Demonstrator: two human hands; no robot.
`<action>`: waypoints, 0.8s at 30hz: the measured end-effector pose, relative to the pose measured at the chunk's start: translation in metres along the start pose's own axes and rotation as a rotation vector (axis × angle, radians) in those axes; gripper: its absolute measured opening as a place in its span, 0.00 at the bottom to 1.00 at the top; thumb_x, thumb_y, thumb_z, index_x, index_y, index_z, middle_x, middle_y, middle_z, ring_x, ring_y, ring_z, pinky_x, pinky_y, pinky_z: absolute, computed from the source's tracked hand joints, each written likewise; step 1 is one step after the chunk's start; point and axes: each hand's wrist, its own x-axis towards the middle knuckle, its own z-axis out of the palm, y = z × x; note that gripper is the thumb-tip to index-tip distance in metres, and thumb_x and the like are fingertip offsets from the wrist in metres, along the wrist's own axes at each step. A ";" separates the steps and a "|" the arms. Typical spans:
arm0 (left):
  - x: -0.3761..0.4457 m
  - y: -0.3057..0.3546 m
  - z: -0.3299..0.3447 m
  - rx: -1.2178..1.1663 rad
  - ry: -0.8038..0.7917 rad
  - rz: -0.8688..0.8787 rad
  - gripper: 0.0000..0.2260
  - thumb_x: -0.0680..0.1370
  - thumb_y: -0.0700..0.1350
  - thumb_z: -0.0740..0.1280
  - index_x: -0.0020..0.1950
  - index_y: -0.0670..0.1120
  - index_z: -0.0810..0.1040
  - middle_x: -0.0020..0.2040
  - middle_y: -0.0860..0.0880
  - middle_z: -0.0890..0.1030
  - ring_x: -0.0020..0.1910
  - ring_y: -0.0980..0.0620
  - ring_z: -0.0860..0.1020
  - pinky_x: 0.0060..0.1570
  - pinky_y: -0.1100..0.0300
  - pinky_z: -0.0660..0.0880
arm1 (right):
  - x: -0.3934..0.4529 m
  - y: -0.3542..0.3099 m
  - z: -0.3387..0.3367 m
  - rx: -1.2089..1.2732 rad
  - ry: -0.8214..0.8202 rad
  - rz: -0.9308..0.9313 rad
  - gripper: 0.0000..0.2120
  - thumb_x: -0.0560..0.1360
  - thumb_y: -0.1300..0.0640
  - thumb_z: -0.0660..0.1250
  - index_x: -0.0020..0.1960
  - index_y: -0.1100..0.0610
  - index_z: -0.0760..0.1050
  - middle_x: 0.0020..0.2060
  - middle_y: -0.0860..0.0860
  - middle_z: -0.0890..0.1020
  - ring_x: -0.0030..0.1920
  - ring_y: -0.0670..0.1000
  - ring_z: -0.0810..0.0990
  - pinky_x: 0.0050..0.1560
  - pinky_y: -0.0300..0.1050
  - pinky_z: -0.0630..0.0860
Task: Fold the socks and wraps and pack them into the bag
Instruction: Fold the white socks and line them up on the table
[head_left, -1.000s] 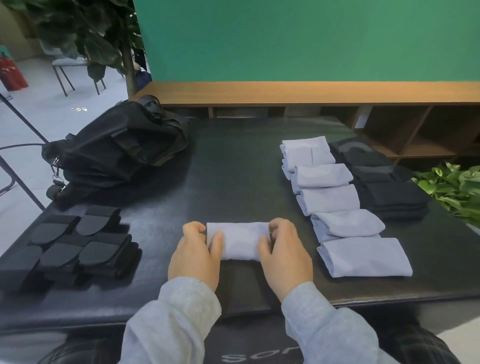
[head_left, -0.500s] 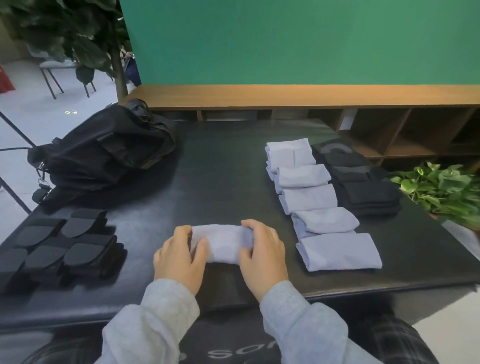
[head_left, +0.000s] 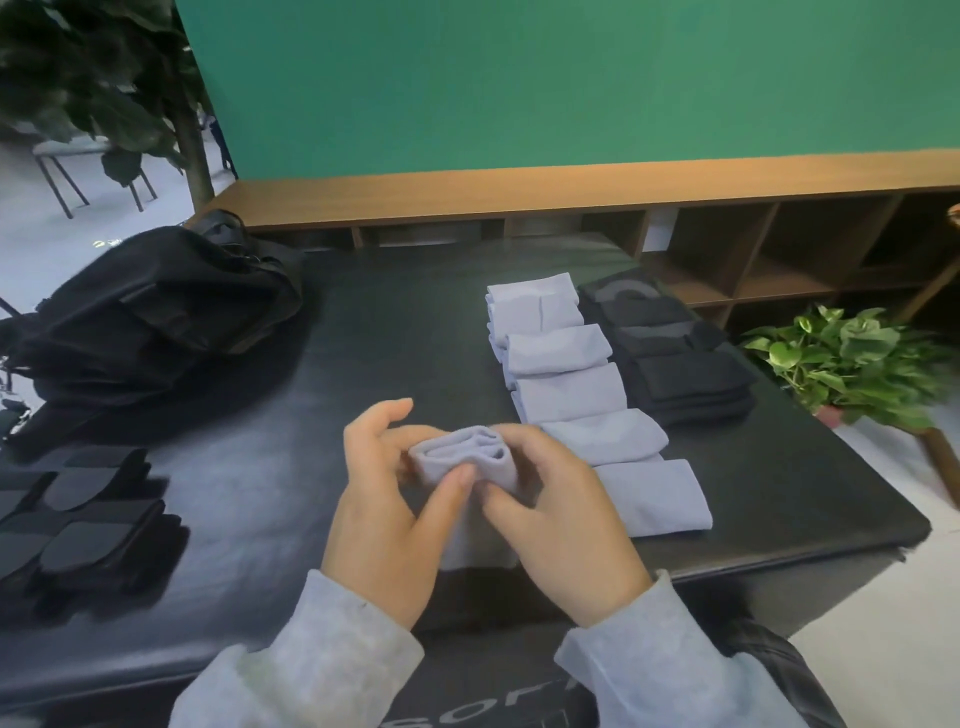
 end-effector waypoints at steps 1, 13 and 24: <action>0.001 -0.002 0.003 -0.002 -0.028 -0.009 0.24 0.68 0.54 0.67 0.56 0.71 0.59 0.50 0.63 0.78 0.51 0.61 0.78 0.50 0.66 0.73 | 0.000 0.002 -0.004 0.024 0.018 0.011 0.11 0.72 0.64 0.66 0.49 0.50 0.77 0.44 0.43 0.81 0.47 0.43 0.78 0.46 0.35 0.74; 0.022 -0.025 0.047 -0.025 -0.293 -0.205 0.16 0.74 0.41 0.69 0.54 0.56 0.67 0.42 0.52 0.80 0.42 0.57 0.79 0.43 0.60 0.75 | 0.010 0.036 -0.037 0.294 0.370 0.200 0.19 0.73 0.63 0.68 0.53 0.43 0.66 0.36 0.48 0.78 0.37 0.44 0.77 0.37 0.35 0.75; 0.065 -0.023 0.097 -0.310 -0.069 -0.248 0.11 0.74 0.37 0.68 0.44 0.53 0.71 0.44 0.55 0.79 0.33 0.52 0.76 0.32 0.59 0.75 | 0.033 0.073 -0.056 -0.171 0.368 0.145 0.13 0.76 0.53 0.65 0.52 0.34 0.68 0.45 0.38 0.74 0.50 0.46 0.74 0.54 0.49 0.75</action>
